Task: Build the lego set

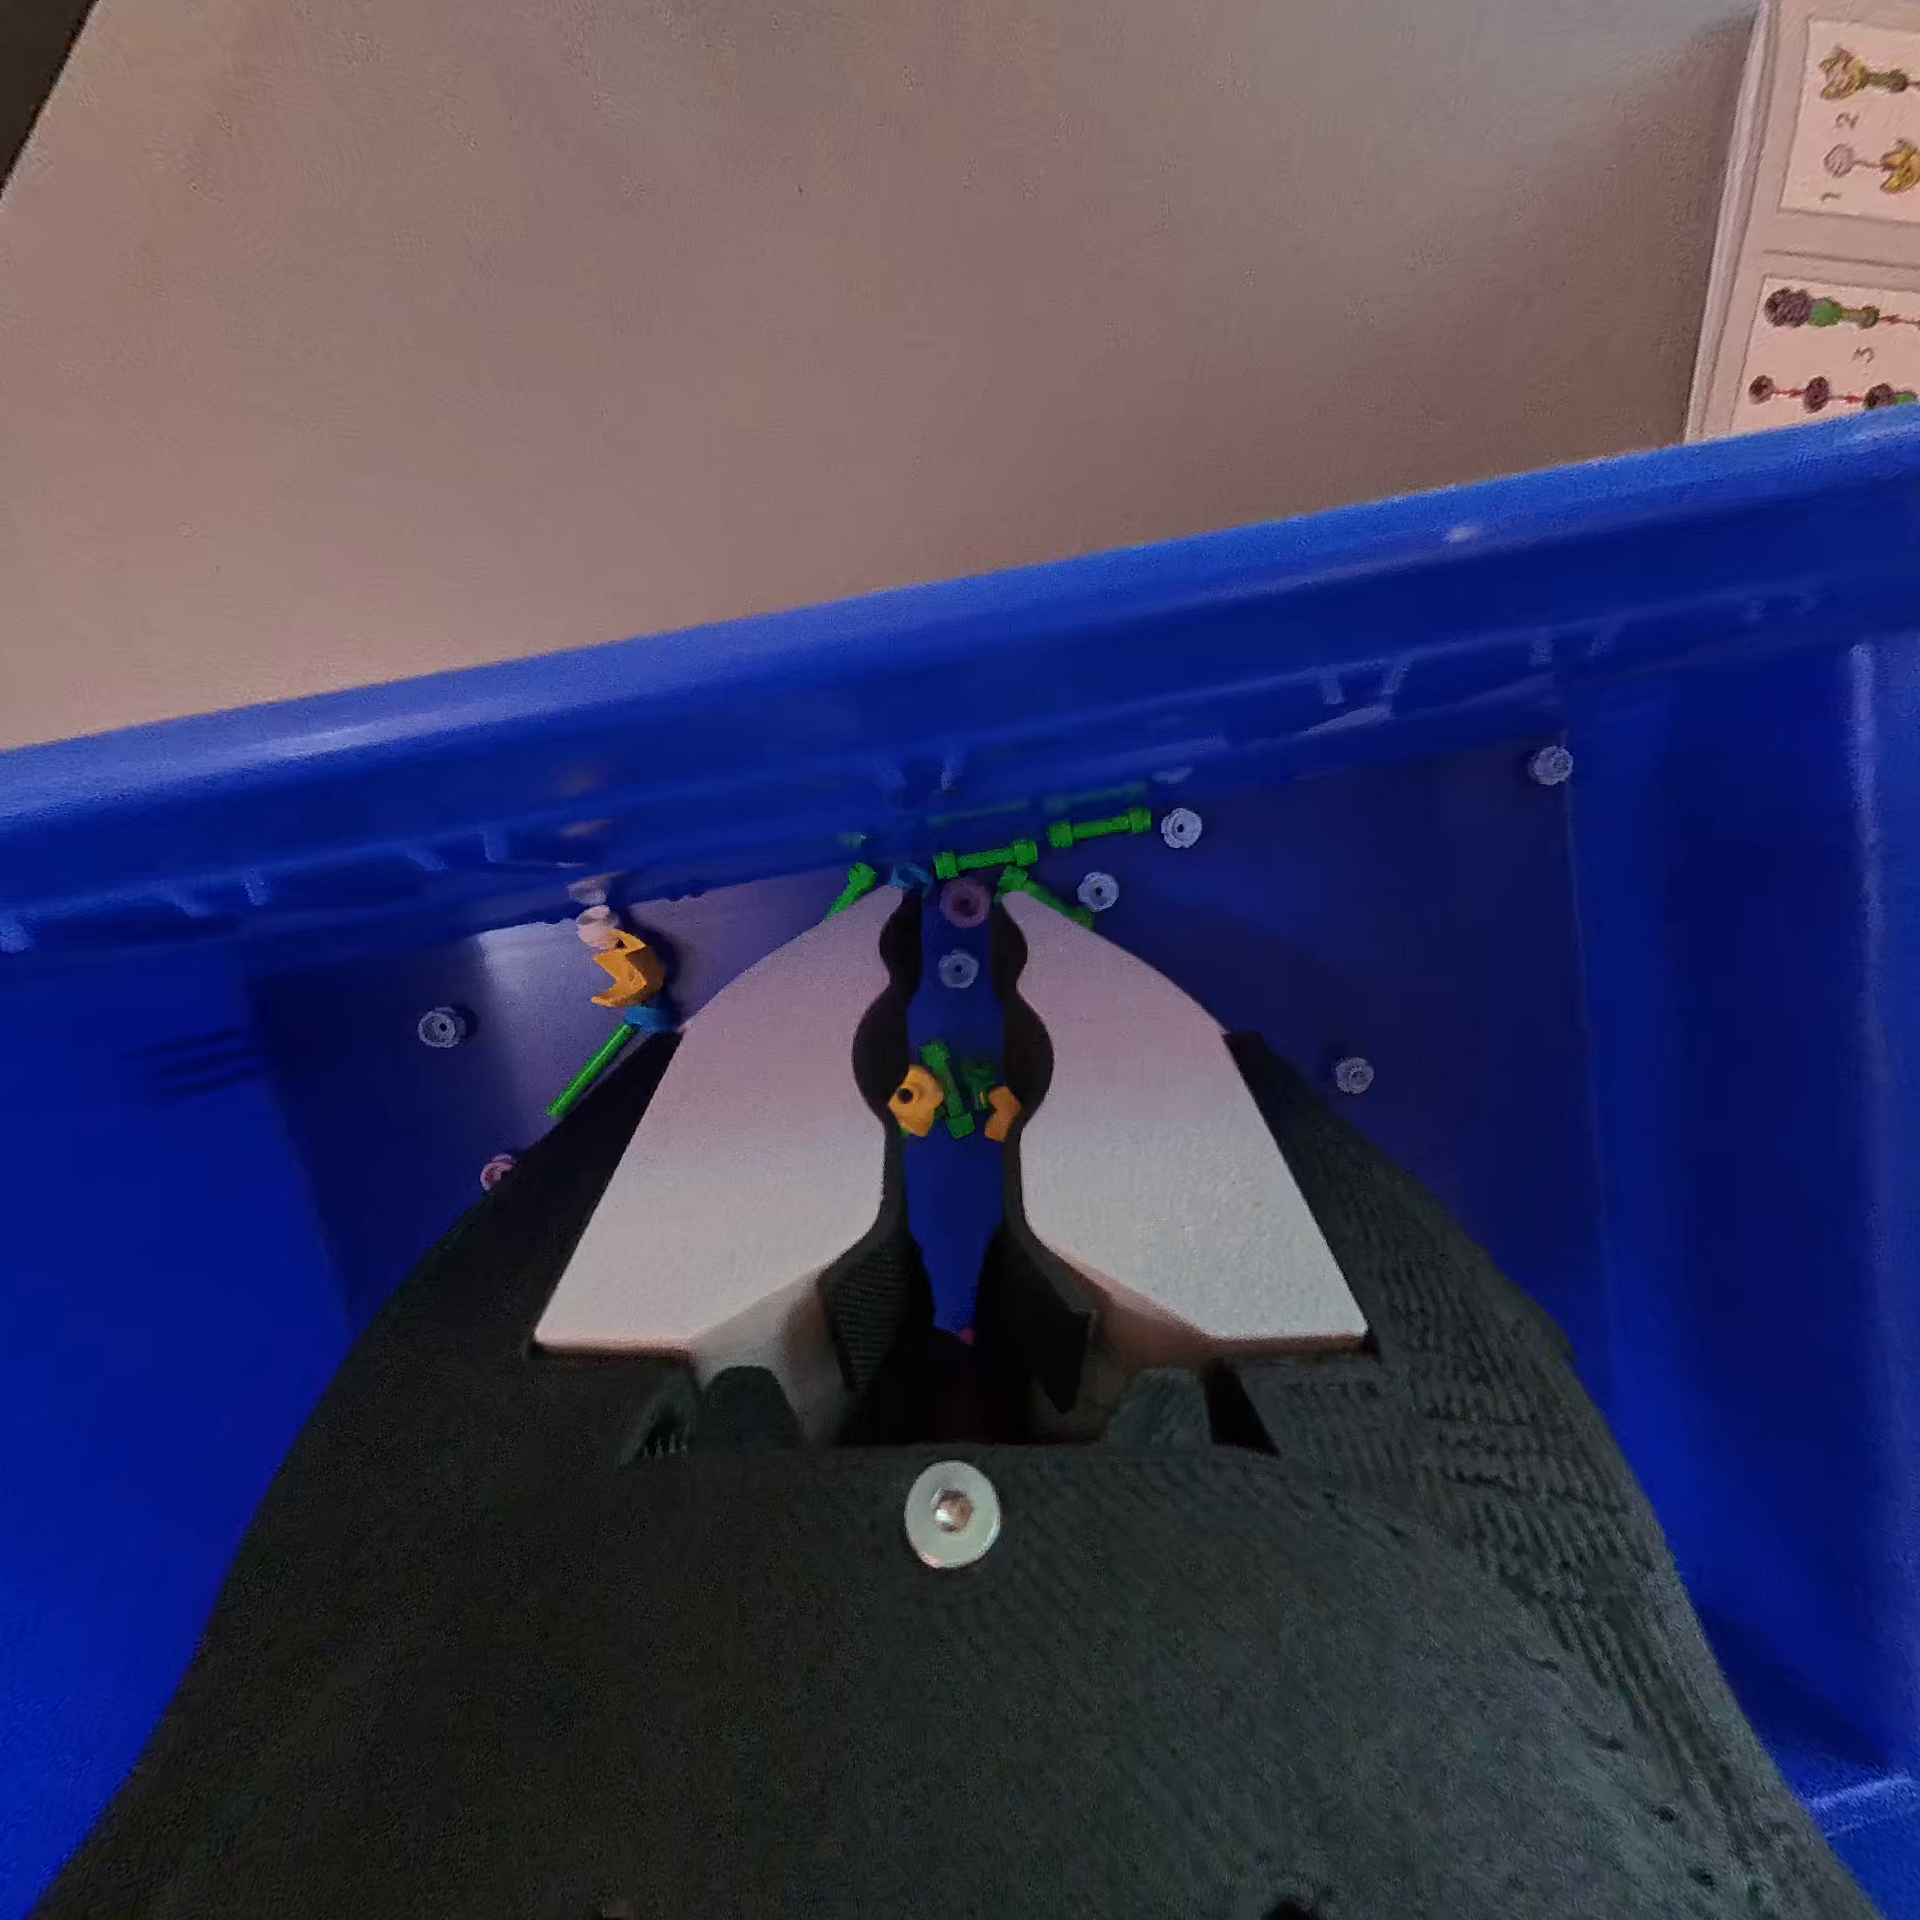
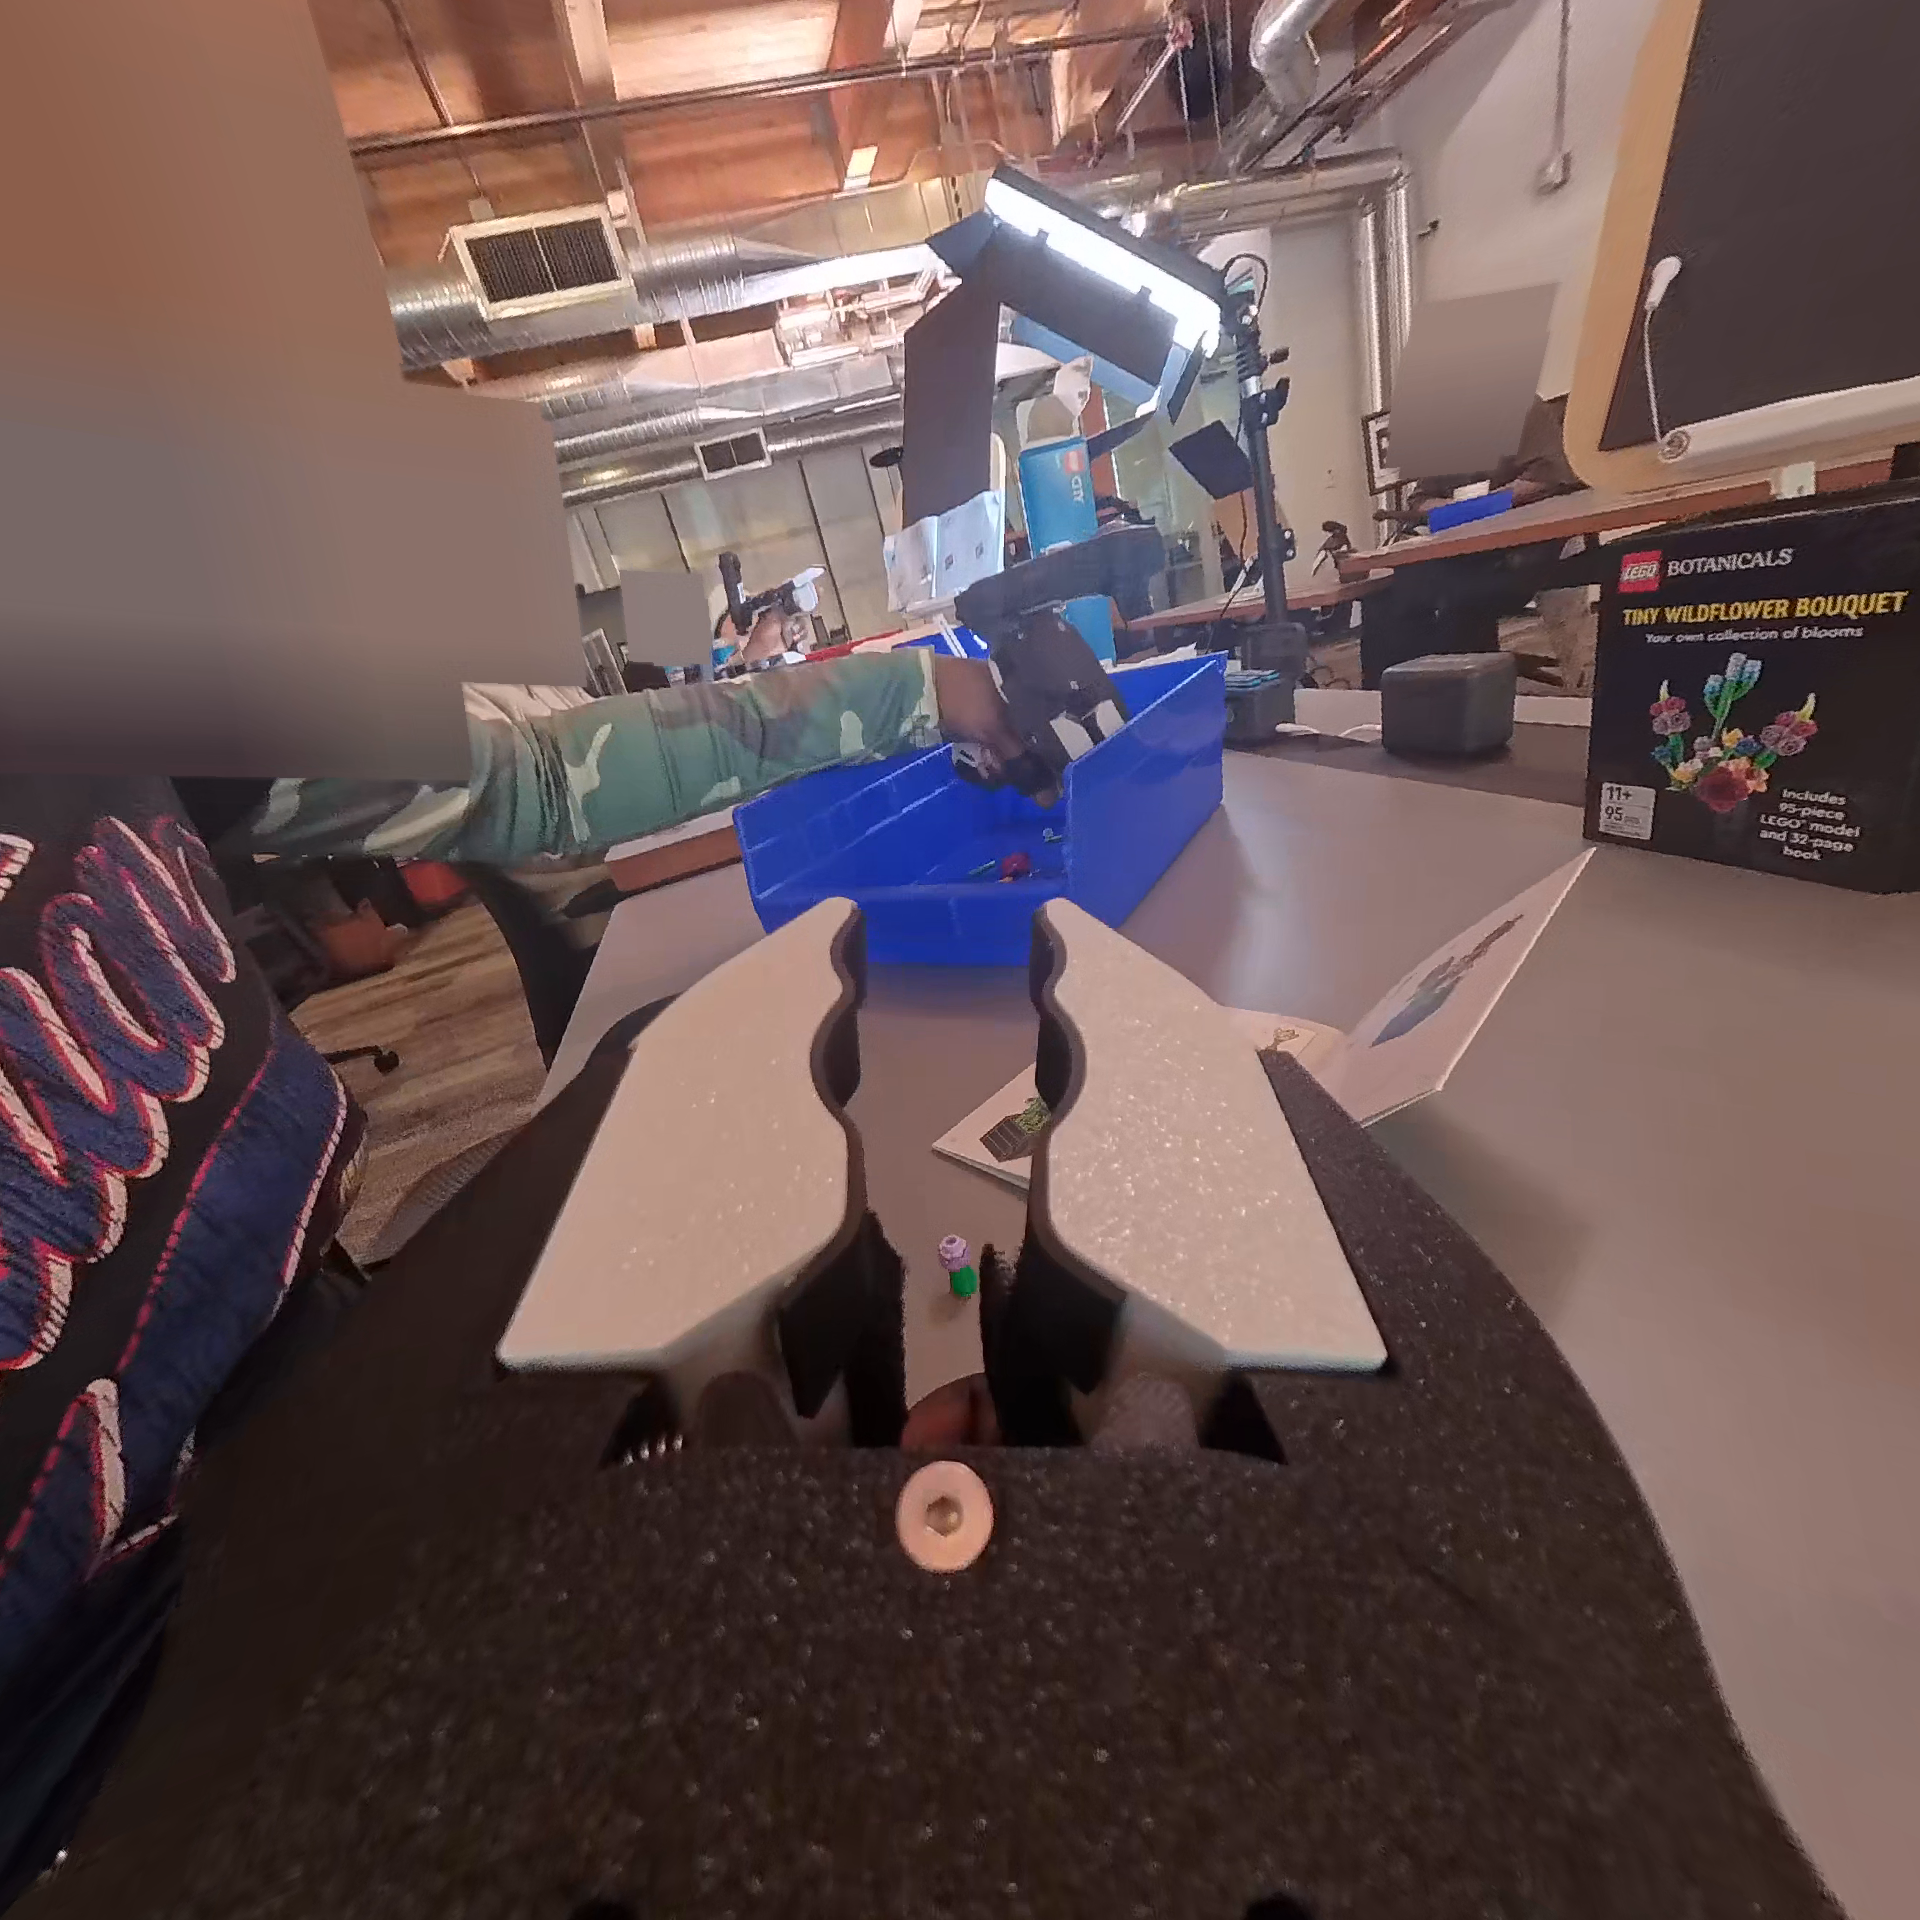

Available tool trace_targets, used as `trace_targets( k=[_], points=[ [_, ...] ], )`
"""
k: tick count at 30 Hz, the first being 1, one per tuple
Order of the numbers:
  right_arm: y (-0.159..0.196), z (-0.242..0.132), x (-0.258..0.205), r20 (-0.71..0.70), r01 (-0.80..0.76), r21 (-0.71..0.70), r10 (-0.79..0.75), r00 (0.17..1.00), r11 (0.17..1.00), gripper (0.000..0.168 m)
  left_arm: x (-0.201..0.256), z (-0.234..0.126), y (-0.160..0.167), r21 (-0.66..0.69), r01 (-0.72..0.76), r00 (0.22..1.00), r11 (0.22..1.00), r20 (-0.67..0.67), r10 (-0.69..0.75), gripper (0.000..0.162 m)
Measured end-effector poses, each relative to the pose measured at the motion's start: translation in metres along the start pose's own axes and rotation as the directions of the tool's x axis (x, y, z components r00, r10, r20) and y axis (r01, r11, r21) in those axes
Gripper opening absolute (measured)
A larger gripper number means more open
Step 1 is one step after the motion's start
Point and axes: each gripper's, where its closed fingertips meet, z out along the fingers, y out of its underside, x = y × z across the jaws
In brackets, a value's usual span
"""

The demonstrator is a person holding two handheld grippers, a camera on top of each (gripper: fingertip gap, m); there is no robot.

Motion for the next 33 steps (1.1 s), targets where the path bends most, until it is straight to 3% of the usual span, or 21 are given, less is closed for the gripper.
trace_targets(
  k=[17,28,31,33],
  points=[
    [0.000,0.000,0.003,-0.011,-0.021,-0.004,0.021,1.000,1.000,0.030,-0.001,0.010,0.005,-0.010,0.021,1.000,1.000,-0.018,-0.021,0.016],
    [0.001,0.001,0.003,-0.013,-0.013,-0.008,0.013,1.000,1.000,0.030,-0.005,0.007,0.003,-0.004,0.036,0.999,0.999,0.025,-0.036,0.010],
    [0.000,0.000,0.002,-0.009,-0.007,0.001,0.007,1.000,1.000,0.029,-0.002,-0.019,-0.015,0.126,0.068,0.996,0.990,0.055,-0.075,0.010],
    [0.000,0.000,0.000,-0.001,0.012,-0.003,-0.012,1.000,1.000,0.028,0.019,-0.052,-0.042,0.343,0.116,0.992,0.932,0.003,-0.125,0.010]
  ],
)
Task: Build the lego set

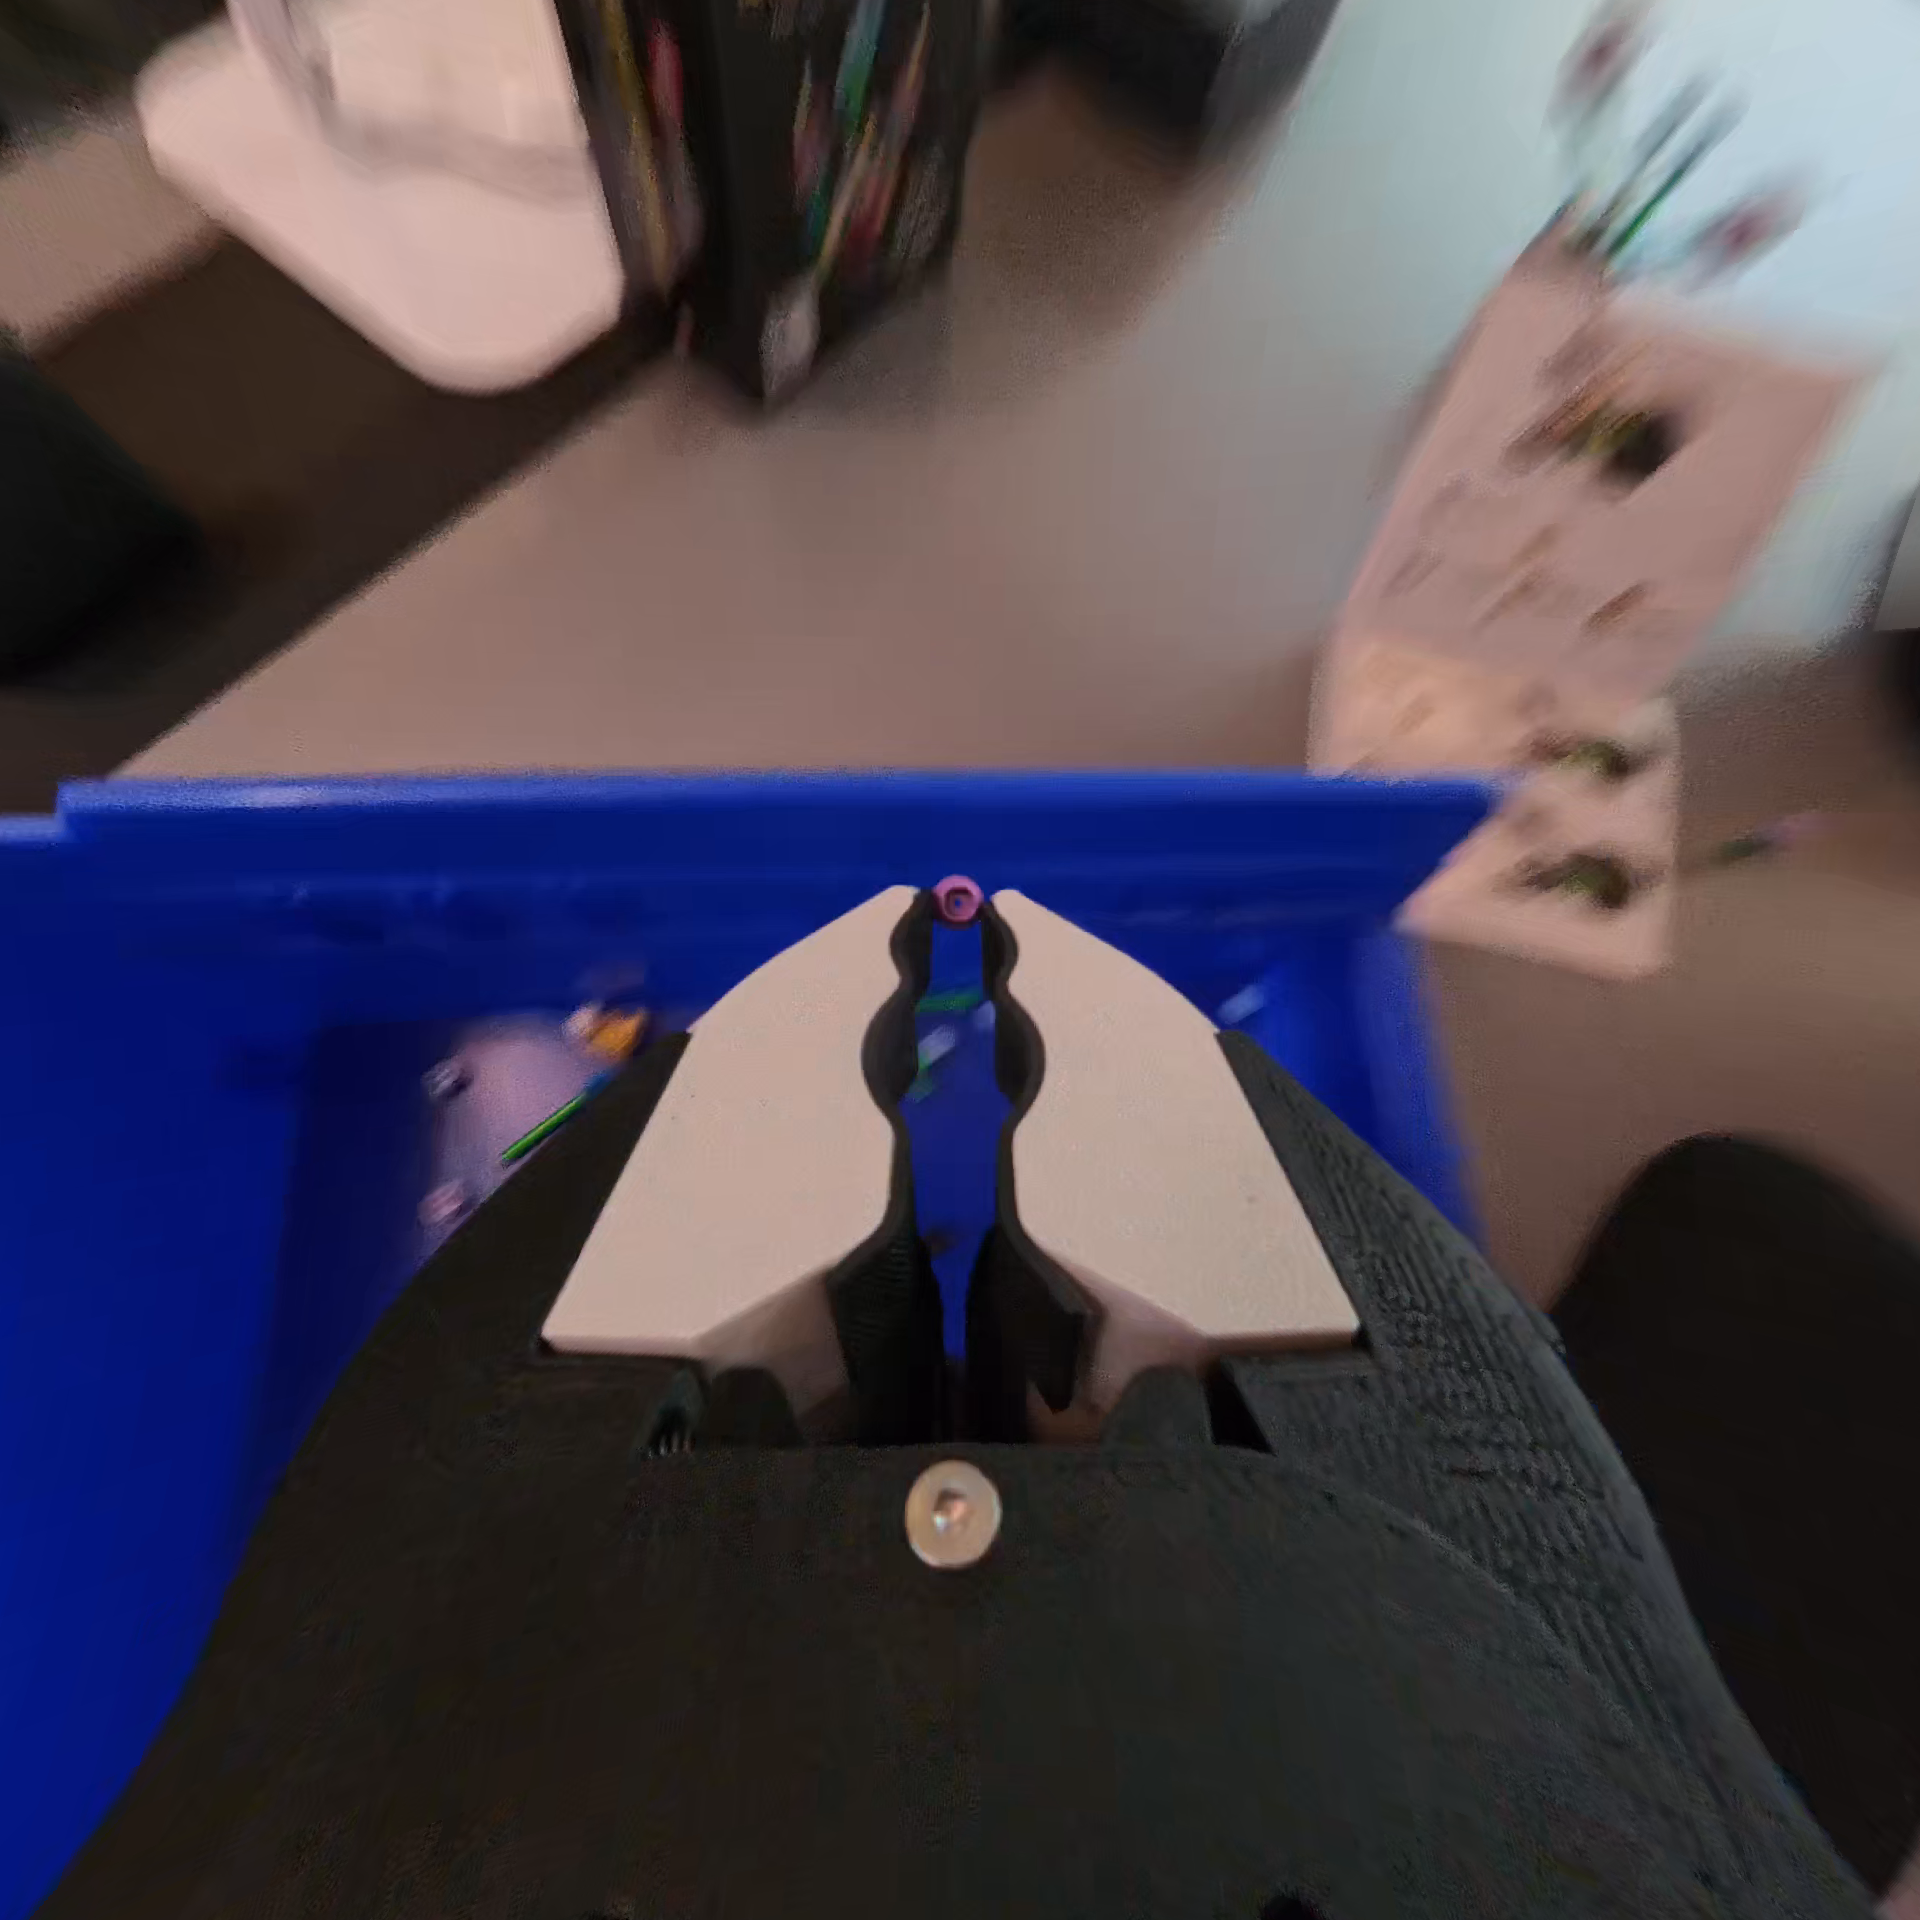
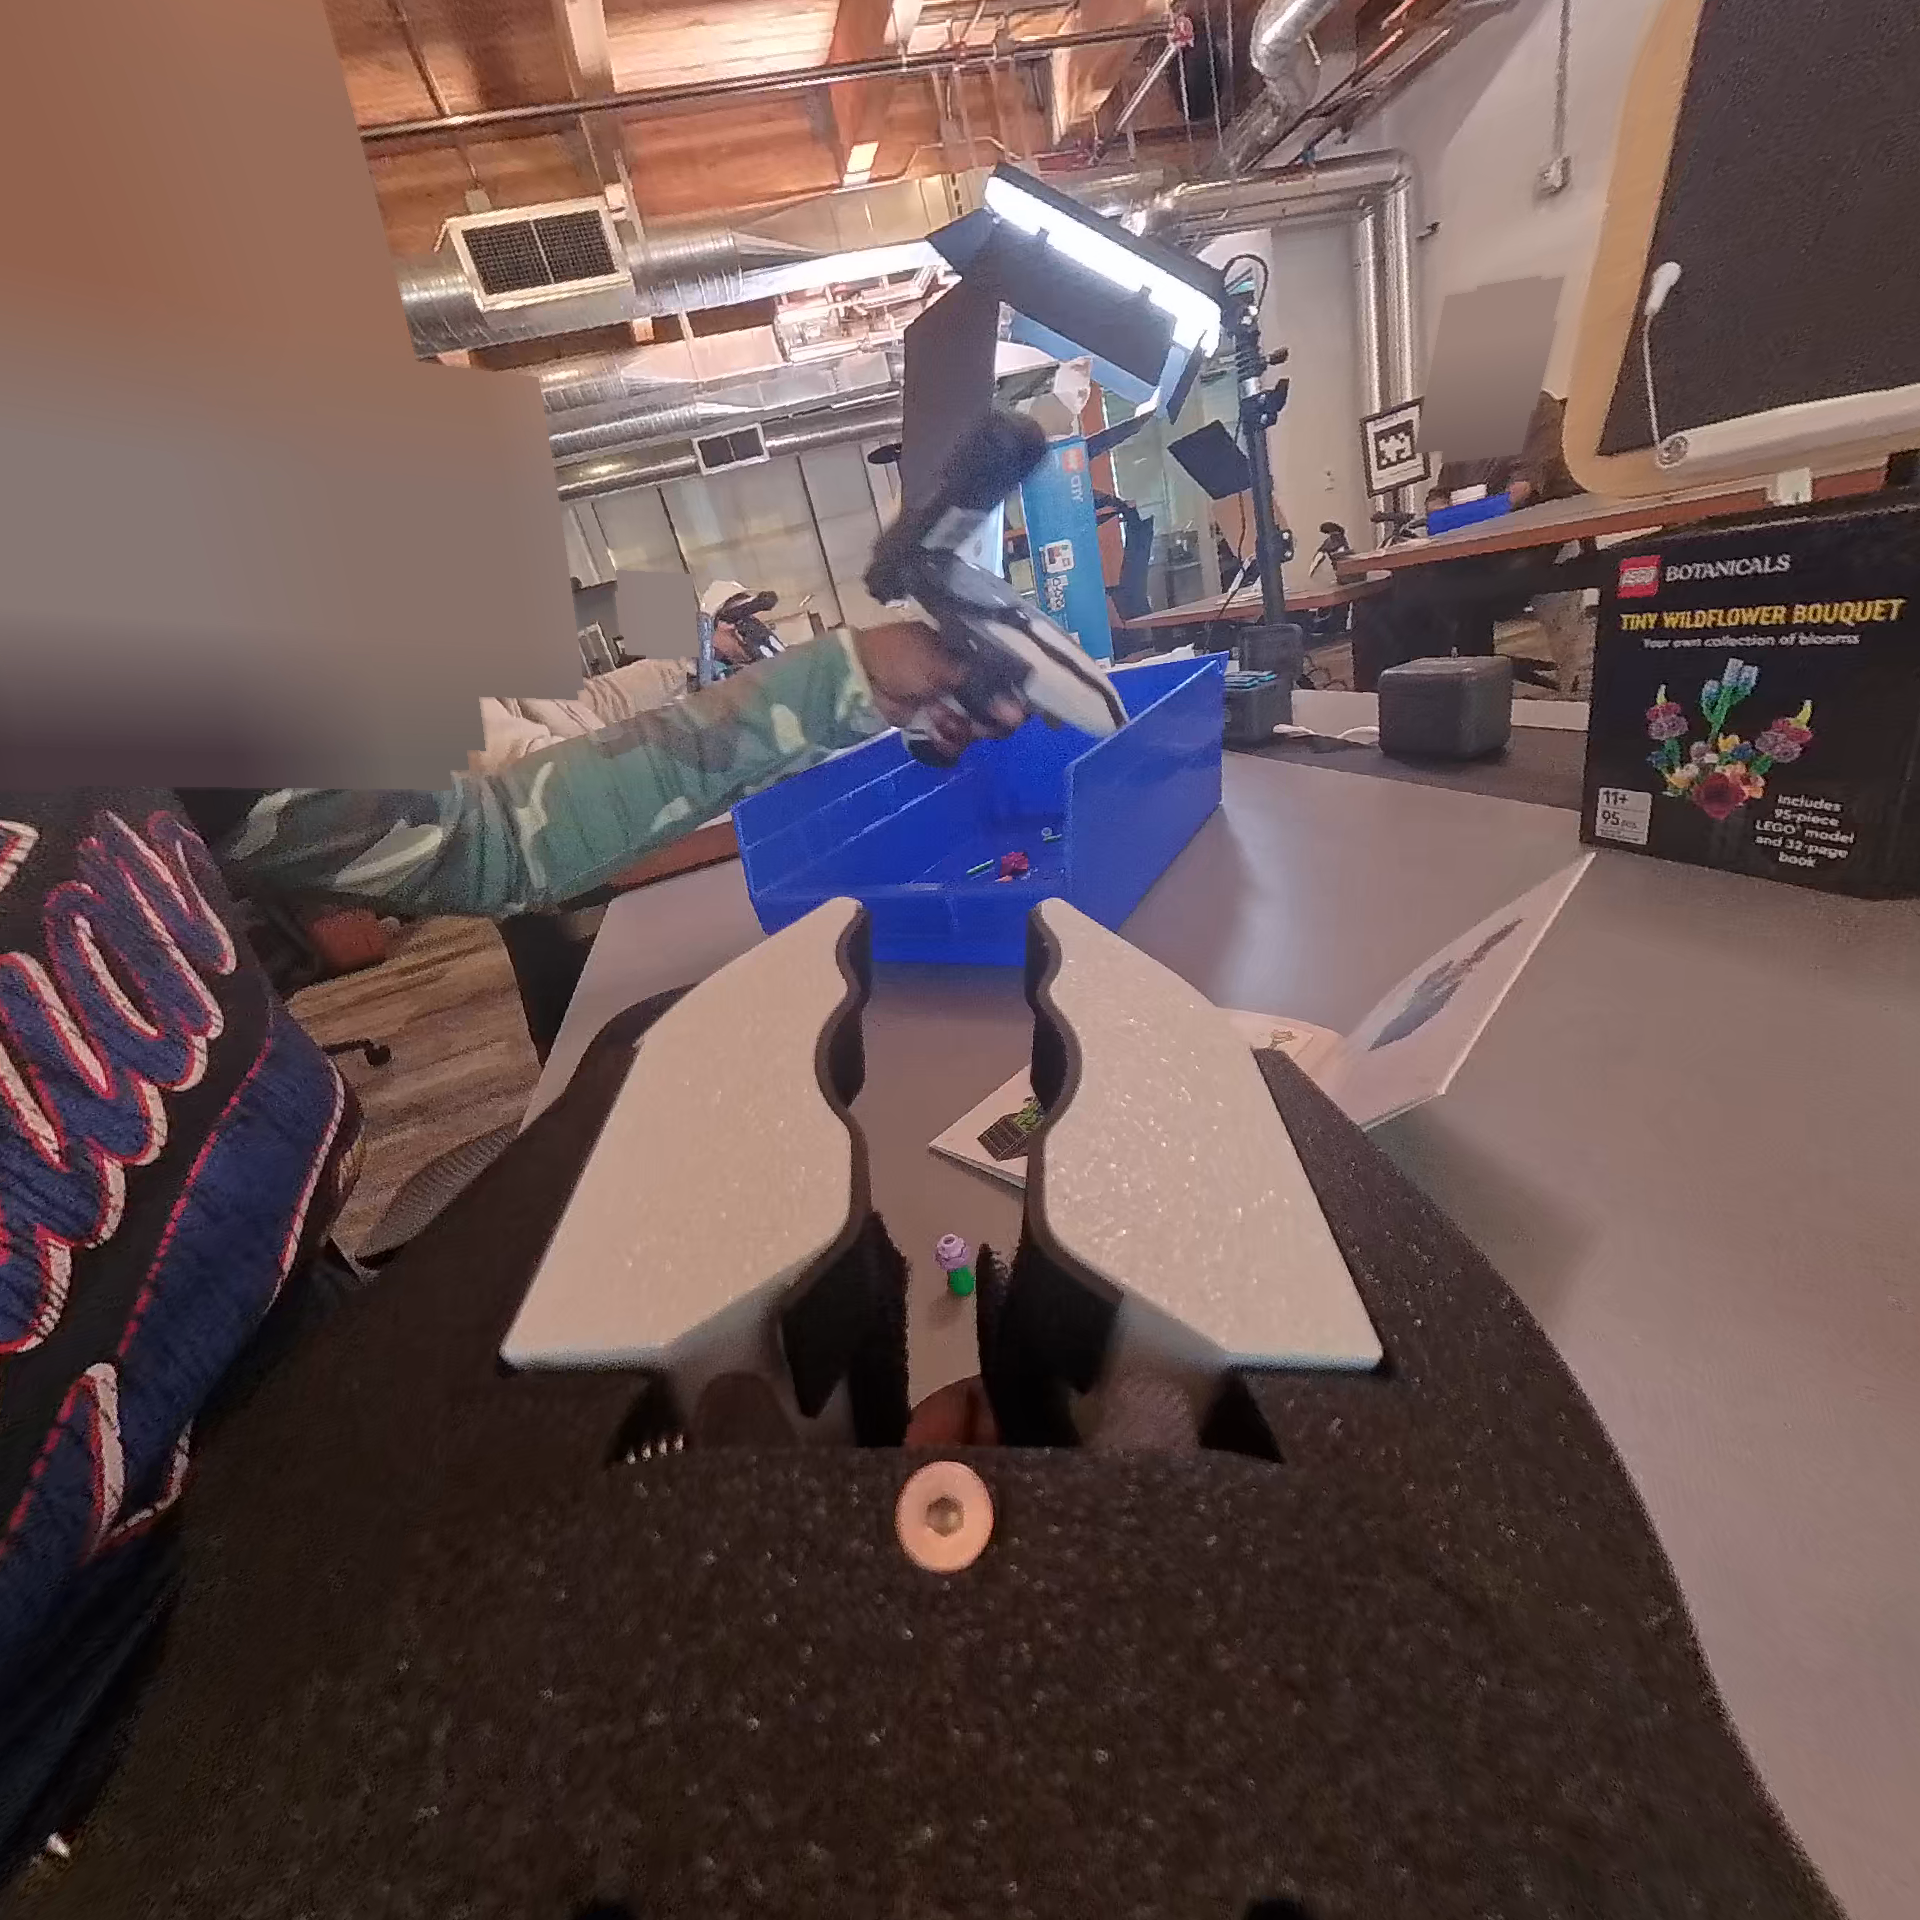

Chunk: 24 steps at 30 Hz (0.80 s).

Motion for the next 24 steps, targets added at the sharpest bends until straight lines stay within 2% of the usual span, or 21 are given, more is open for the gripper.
trace_targets(
  k=[1,3,4,6,8,10,12,14,16,24],
  points=[
    [0.001,0.001,-0.002,0.004,0.014,-0.006,-0.014,1.000,1.000,0.028,0.022,-0.015,-0.020,0.144,0.036,0.998,0.989,-0.058,-0.028,0.010],
    [0.002,0.003,-0.005,0.011,0.057,-0.024,-0.056,0.998,0.998,0.026,0.080,-0.048,-0.055,0.420,0.140,0.970,0.897,-0.241,-0.039,0.009],
    [0.003,0.005,-0.007,0.008,0.094,-0.033,-0.094,0.996,0.995,0.024,0.112,-0.063,-0.067,0.518,0.212,0.939,0.829,-0.343,-0.026,0.009],
    [-0.001,0.012,-0.015,0.005,0.224,-0.036,-0.224,0.975,0.974,0.017,0.170,-0.088,-0.078,0.616,0.397,0.833,0.680,-0.554,0.015,0.009],
    [-0.011,0.025,-0.032,0.020,0.356,-0.014,-0.356,0.934,0.934,0.014,0.214,-0.104,-0.079,0.584,0.607,0.664,0.538,-0.745,0.061,0.009],
    [-0.024,0.042,-0.055,0.066,0.433,0.030,-0.434,0.898,0.901,0.014,0.239,-0.102,-0.075,0.452,0.773,0.476,0.446,-0.877,0.065,0.009],
    [-0.035,0.060,-0.078,0.125,0.479,0.064,-0.483,0.867,0.876,0.014,0.255,-0.093,-0.072,0.329,0.867,0.327,0.376,-0.942,0.070,0.009],
    [-0.041,0.075,-0.095,0.179,0.521,0.071,-0.525,0.832,0.851,0.016,0.272,-0.084,-0.071,0.235,0.906,0.222,0.351,-0.972,0.077,0.009],
    [-0.044,0.084,-0.103,0.220,0.555,0.068,-0.555,0.802,0.829,0.018,0.285,-0.079,-0.071,0.196,0.913,0.176,0.357,-0.980,0.088,0.009],
    [-0.040,0.093,-0.089,0.265,0.602,-0.020,-0.576,0.773,0.799,0.018,0.293,-0.059,-0.066,0.117,0.916,0.107,0.385,-0.993,0.049,0.009]
  ],
)
